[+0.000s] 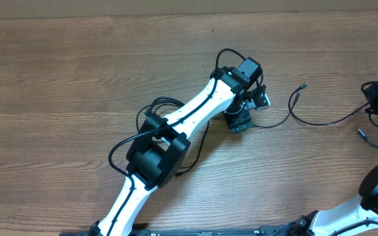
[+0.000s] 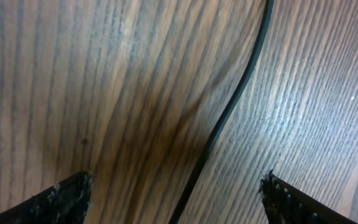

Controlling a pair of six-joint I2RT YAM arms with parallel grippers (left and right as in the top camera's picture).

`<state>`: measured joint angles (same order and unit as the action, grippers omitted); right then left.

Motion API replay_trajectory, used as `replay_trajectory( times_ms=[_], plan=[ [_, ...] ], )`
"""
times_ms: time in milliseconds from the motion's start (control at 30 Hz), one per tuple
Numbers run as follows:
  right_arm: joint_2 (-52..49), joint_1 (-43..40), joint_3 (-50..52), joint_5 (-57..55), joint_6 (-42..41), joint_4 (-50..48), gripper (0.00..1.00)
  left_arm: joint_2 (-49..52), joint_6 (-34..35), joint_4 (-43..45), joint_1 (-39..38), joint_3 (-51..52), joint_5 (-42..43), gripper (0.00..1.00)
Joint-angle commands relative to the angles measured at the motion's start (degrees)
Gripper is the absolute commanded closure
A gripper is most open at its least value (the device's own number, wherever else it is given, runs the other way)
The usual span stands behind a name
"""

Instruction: Untangle cables

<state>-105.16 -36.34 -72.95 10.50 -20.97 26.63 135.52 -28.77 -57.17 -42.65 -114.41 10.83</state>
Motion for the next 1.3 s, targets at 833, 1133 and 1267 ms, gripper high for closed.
replay_trajectory(
  times_ms=[833, 1133, 1267],
  plan=[
    [1.88, -0.63, -13.49, -27.58, 26.4, -23.96, 0.96, -1.27, 6.34, 2.12, 5.27, 3.3, -25.75, 0.96],
    [-5.18, -6.21, -15.3, -28.48, 26.82, -25.38, 0.96, -1.27, 10.19, 2.34, 8.55, 3.3, -13.66, 0.96],
    [-11.32, -7.48, -15.3, -28.48, 26.29, -16.5, 0.96, -1.27, 10.16, 2.34, 8.61, 3.3, -10.08, 0.96]
  ],
)
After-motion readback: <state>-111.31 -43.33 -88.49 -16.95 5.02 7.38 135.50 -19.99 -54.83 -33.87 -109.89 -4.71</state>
